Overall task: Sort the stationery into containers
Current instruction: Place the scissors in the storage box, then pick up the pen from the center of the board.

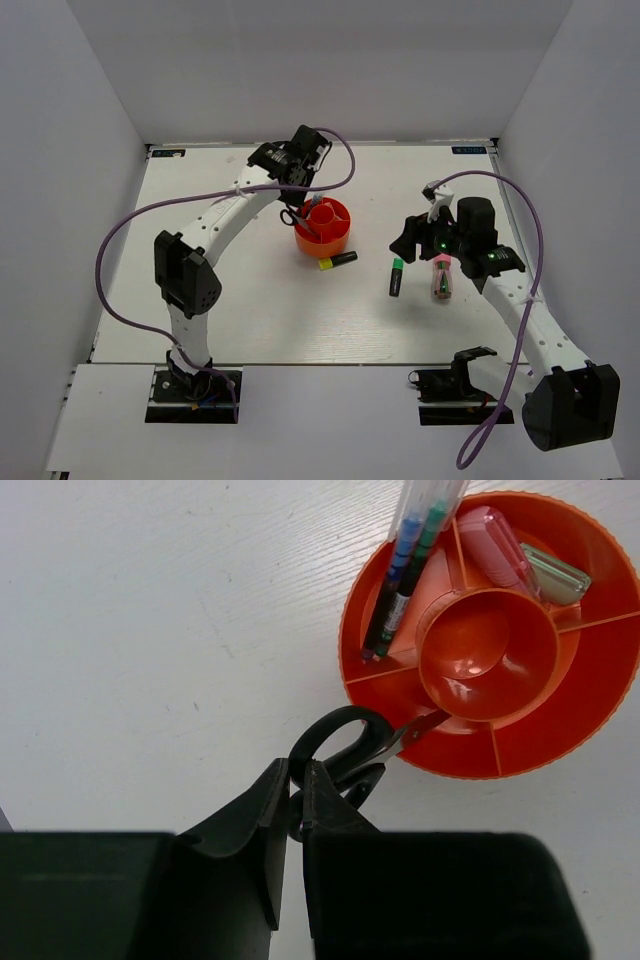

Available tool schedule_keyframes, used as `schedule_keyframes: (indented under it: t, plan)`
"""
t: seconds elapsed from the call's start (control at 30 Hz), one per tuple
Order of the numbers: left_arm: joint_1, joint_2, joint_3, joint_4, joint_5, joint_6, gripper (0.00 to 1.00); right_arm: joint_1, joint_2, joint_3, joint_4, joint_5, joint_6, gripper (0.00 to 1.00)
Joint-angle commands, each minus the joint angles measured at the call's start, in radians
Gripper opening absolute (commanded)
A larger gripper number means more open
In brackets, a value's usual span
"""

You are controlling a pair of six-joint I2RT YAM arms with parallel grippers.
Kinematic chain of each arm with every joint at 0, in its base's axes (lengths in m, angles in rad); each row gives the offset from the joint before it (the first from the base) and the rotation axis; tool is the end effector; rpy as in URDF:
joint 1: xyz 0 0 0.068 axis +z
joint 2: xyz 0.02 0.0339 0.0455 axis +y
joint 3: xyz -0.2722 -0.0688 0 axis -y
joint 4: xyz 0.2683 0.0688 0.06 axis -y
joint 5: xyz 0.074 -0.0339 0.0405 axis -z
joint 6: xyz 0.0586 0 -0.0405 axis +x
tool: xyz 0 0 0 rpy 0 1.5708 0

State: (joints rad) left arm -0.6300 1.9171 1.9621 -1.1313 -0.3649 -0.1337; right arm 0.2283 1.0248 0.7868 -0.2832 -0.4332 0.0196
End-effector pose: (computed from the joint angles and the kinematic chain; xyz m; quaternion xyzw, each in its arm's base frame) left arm 0.3660 -0.2410 0.3276 0.1923 0.9361 0.0755 0.2845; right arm 0.2514 0.0837 0.2779 -0.1951 0.8294 0.2451 0.4626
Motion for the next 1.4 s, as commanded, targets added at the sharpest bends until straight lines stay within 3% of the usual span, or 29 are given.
schedule_keyframes:
  t: [0.0, 0.13, 0.23, 0.27, 0.3, 0.47, 0.57, 0.6, 0.63, 0.67, 0.73, 0.8, 0.83, 0.87, 0.9, 0.93, 1.0, 1.03, 1.07, 1.1, 1.13, 1.17, 1.23, 1.37]
  plan:
    - [-0.026, 0.005, 0.066, -0.012, -0.023, 0.011, 0.0, -0.012, -0.022, -0.009, 0.016, -0.024, 0.008, 0.73]
    - [-0.04, 0.033, 0.116, -0.03, -0.025, 0.013, 0.01, -0.015, -0.022, -0.009, 0.018, -0.029, 0.009, 0.74]
    - [-0.05, 0.046, 0.135, -0.036, -0.031, 0.011, 0.23, -0.024, -0.023, -0.011, 0.018, -0.035, 0.014, 0.74]
    - [-0.053, 0.048, 0.135, -0.035, -0.034, 0.014, 0.39, -0.024, -0.022, -0.012, 0.018, -0.036, 0.011, 0.74]
    - [-0.053, 0.045, 0.133, -0.036, -0.031, 0.013, 0.46, -0.024, -0.025, -0.011, 0.018, -0.035, 0.016, 0.74]
    - [-0.057, 0.002, 0.12, -0.039, -0.048, 0.008, 0.62, -0.037, -0.023, -0.012, 0.018, -0.045, 0.01, 0.77]
    - [-0.054, -0.071, 0.101, -0.036, -0.066, 0.006, 0.62, -0.04, -0.017, -0.008, 0.006, -0.045, -0.014, 0.77]
    - [-0.059, -0.093, 0.071, -0.033, -0.071, -0.001, 0.54, -0.038, -0.015, -0.004, -0.01, -0.044, -0.045, 0.72]
    - [-0.056, -0.117, 0.057, -0.027, -0.072, -0.006, 0.44, -0.041, -0.006, -0.001, -0.011, -0.042, -0.076, 0.62]
    - [-0.056, -0.172, 0.013, -0.009, -0.078, -0.018, 0.28, -0.04, 0.003, 0.003, -0.028, -0.035, -0.082, 0.31]
    - [-0.056, -0.316, -0.154, 0.025, -0.077, -0.065, 0.0, -0.038, 0.065, 0.041, -0.104, -0.057, -0.169, 0.0]
    - [-0.056, -0.397, -0.323, 0.066, -0.045, -0.072, 0.0, -0.035, 0.111, 0.06, -0.166, -0.12, -0.319, 0.0]
    - [-0.057, -0.515, -0.383, 0.083, -0.026, -0.092, 0.0, -0.034, 0.124, 0.069, -0.194, -0.154, -0.383, 0.01]
    - [-0.056, -0.555, -0.502, 0.094, 0.012, -0.095, 0.07, -0.035, 0.136, 0.072, -0.262, -0.206, -0.509, 0.26]
    - [-0.056, -0.591, -0.622, 0.135, 0.041, -0.096, 0.21, -0.035, 0.156, 0.054, -0.272, -0.213, -0.621, 0.38]
    - [-0.056, -0.695, -0.729, 0.145, 0.053, -0.098, 0.56, -0.035, 0.158, 0.04, -0.236, -0.208, -0.668, 0.5]
    - [-0.05, -0.756, -0.864, 0.181, 0.052, -0.106, 0.73, -0.032, 0.176, 0.009, -0.185, -0.08, -0.711, 0.6]
    - [-0.04, -0.838, -0.937, 0.186, 0.05, -0.115, 0.78, -0.029, 0.193, 0.02, -0.151, 0.009, -0.696, 0.58]
    - [-0.024, -0.865, -0.965, 0.197, 0.05, -0.127, 0.8, -0.027, 0.214, 0.04, -0.169, 0.057, -0.54, 0.52]
    - [-0.005, -0.888, -1.024, 0.212, 0.053, -0.135, 0.8, -0.018, 0.315, 0.175, -0.215, 0.107, -0.502, 0.49]
    - [0.003, -0.949, -1.099, 0.218, 0.058, -0.142, 0.82, -0.015, 0.348, 0.221, -0.358, 0.108, -0.474, 0.49]
    - [0.009, -0.967, -1.118, 0.24, 0.064, -0.148, 0.82, -0.009, 0.375, 0.271, -0.385, 0.126, -0.399, 0.49]
    - [0.029, -1.015, -1.187, 0.278, 0.078, -0.155, 0.83, 0.032, 0.405, 0.253, -0.337, 0.167, -0.322, 0.6]
    - [0.044, -1.044, -1.224, 0.3, 0.095, -0.158, 0.83, 0.111, 0.457, 0.183, -0.263, 0.292, -0.212, 0.64]
